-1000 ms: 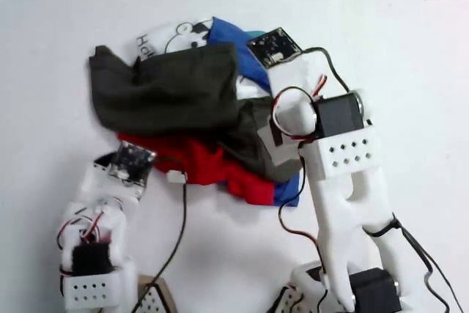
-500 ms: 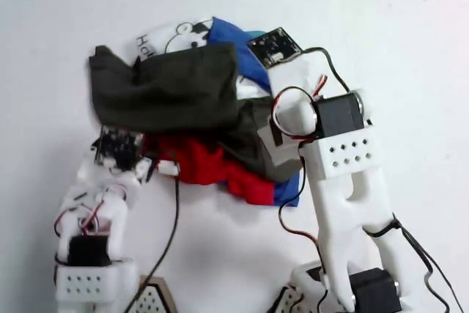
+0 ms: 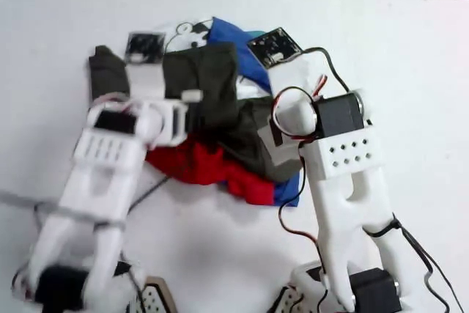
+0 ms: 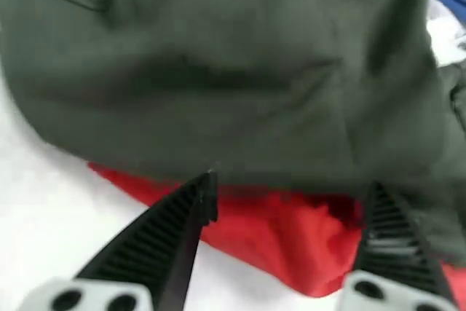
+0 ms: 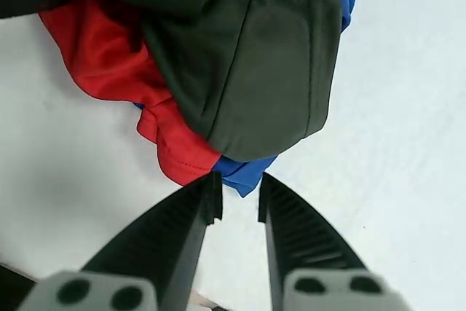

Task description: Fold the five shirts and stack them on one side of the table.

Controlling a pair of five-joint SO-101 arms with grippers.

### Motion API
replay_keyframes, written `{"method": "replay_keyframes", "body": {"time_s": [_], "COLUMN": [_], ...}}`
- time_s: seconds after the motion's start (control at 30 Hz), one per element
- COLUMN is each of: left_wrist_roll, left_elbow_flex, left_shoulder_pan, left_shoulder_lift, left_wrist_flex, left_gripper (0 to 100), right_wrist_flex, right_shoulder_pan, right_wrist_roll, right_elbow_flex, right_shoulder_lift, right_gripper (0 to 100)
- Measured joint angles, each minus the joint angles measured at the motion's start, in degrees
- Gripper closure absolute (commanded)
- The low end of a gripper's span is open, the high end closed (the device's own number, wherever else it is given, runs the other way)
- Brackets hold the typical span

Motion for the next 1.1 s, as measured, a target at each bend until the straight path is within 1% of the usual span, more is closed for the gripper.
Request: {"method": "replay_keyframes", "body": {"time_s": [0.17, 0.37, 0.43, 0.47, 0.5, 0.6, 0.63, 0.67, 0.73, 0.77, 0.83, 0.9, 1.0, 1.1], "left_wrist_roll": [0.4, 0.4, -1.5, -3.6, -6.2, -13.6, -14.9, -15.5, -16.3, -16.5, -17.0, -17.3, -18.0, -21.3], "left_elbow_flex": [-19.4, -37.5, -43.1, -45.8, -48.4, -56.9, -59.5, -62.0, -66.9, -69.5, -74.3, -78.7, -83.1, -86.0], "left_shoulder_pan": [0.4, 0.5, 0.4, 0.4, 0.4, 0.3, 0.0, -0.4, -1.2, -1.7, -4.0, -8.4, -17.1, -26.7], "left_shoulder_lift": [19.3, 42.4, 48.9, 51.7, 54.2, 60.7, 62.3, 64.4, 67.5, 68.7, 71.0, 72.5, 73.4, 73.6], "left_wrist_flex": [6.9, 14.8, 17.3, 18.5, 20.2, 24.9, 26.5, 27.9, 30.9, 32.5, 35.4, 36.9, 37.5, 37.7], "left_gripper": [67, 68, 69, 71, 76, 98, 98, 95, 98, 97, 97, 97, 97, 97], "right_wrist_flex": [0.0, 0.0, 0.0, 0.0, 0.0, 0.0, 0.0, 0.0, 0.0, 0.0, 0.0, 0.0, 0.0, 0.0], "right_shoulder_pan": [0.0, 0.0, 0.0, 0.0, 0.0, 0.0, 0.0, 0.0, 0.2, 0.2, 0.1, 0.2, 0.2, 0.3], "right_wrist_roll": [0.0, 0.0, 0.0, 0.0, 0.0, 0.0, 0.0, 0.0, 0.0, 0.0, 0.0, 0.0, 0.0, 0.0], "right_elbow_flex": [0.0, 0.0, 0.0, 0.0, 0.0, 0.0, 0.0, 0.0, 0.0, 0.0, 0.0, 0.0, 0.0, 0.0], "right_shoulder_lift": [0.0, 0.0, 0.0, 0.0, 0.0, 0.0, 0.0, 0.0, 0.0, 0.0, 0.0, 0.0, 0.0, 0.0], "right_gripper": [90.7, 90.7, 90.7, 90.7, 90.7, 90.7, 90.7, 90.7, 90.7, 90.7, 90.7, 90.7, 90.7, 90.7]}}
